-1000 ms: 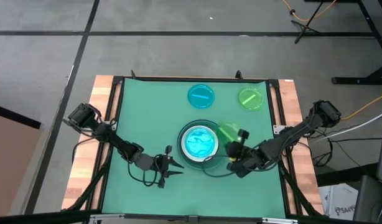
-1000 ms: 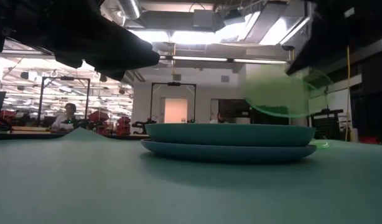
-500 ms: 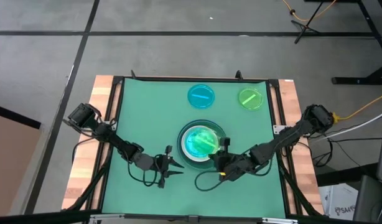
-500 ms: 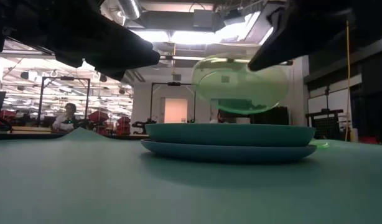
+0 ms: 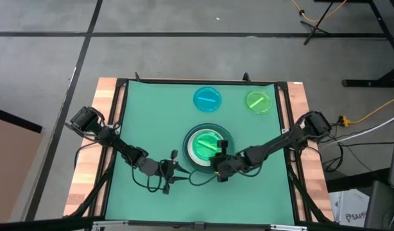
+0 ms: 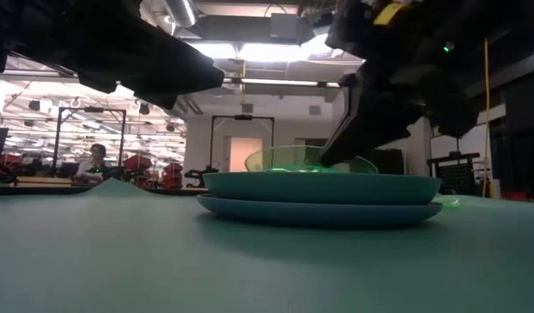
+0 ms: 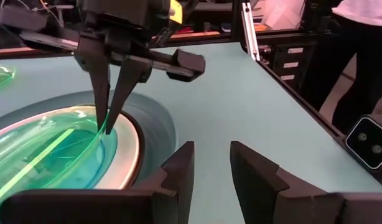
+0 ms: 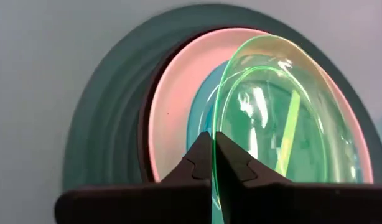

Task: Stack plastic plates
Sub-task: Stack the bottom green transparent plate on top of the green transparent plate, then stack the green transparent plate on top of the green transparent plate

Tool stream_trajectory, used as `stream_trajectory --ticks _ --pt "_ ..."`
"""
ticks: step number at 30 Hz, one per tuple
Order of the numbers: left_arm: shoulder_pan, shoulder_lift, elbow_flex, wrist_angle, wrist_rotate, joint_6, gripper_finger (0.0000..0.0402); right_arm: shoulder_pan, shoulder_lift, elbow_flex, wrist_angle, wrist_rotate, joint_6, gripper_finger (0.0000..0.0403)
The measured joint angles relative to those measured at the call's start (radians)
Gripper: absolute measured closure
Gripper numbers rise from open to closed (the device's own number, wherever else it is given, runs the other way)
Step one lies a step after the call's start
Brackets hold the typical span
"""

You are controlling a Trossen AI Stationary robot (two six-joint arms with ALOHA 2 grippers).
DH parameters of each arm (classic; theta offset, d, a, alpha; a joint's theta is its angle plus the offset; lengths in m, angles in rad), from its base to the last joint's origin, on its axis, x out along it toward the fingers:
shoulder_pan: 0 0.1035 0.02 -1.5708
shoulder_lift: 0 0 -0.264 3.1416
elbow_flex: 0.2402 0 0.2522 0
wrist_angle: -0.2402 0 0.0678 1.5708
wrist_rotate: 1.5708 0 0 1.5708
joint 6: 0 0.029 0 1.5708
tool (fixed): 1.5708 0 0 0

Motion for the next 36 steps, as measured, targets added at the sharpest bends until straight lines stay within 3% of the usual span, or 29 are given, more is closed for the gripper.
stream_trajectory --ticks 7,14,18,22,28,31,34,36 --pt "0.019 0.0 0.0 0.0 -0.001 -0.001 0.0305 -0.051 -0.001 0.0 0.05 -0.045 0.087 0.039" --pt "0.039 -0.004 0.0 -0.006 0.066 -0.012 0.0305 -0.054 -0.018 -0.001 0.036 -0.039 0.156 0.0298" --pt "0.057 -0.056 0.0 -0.055 0.149 -0.01 0.0305 -0.032 -0.102 -0.001 0.013 -0.038 0.166 0.0262" --pt "0.075 -0.121 -0.038 -0.07 0.187 -0.002 0.0305 -0.017 -0.232 0.0 -0.134 -0.027 0.187 0.0252" --pt "0.108 -0.148 -0.152 0.094 0.175 -0.01 0.0305 -0.044 -0.405 -0.022 -0.501 0.206 0.298 0.0256" --pt "0.115 -0.148 -0.167 0.101 0.157 -0.026 0.0305 -0.107 -0.46 -0.072 -0.628 0.299 0.378 0.0258" --pt "0.114 -0.148 -0.167 0.097 0.15 -0.027 0.0305 -0.208 -0.494 -0.147 -0.649 0.336 0.442 0.0258" --pt "0.113 -0.148 -0.166 0.09 0.151 -0.027 0.0305 -0.293 -0.498 -0.198 -0.634 0.307 0.452 0.0258"
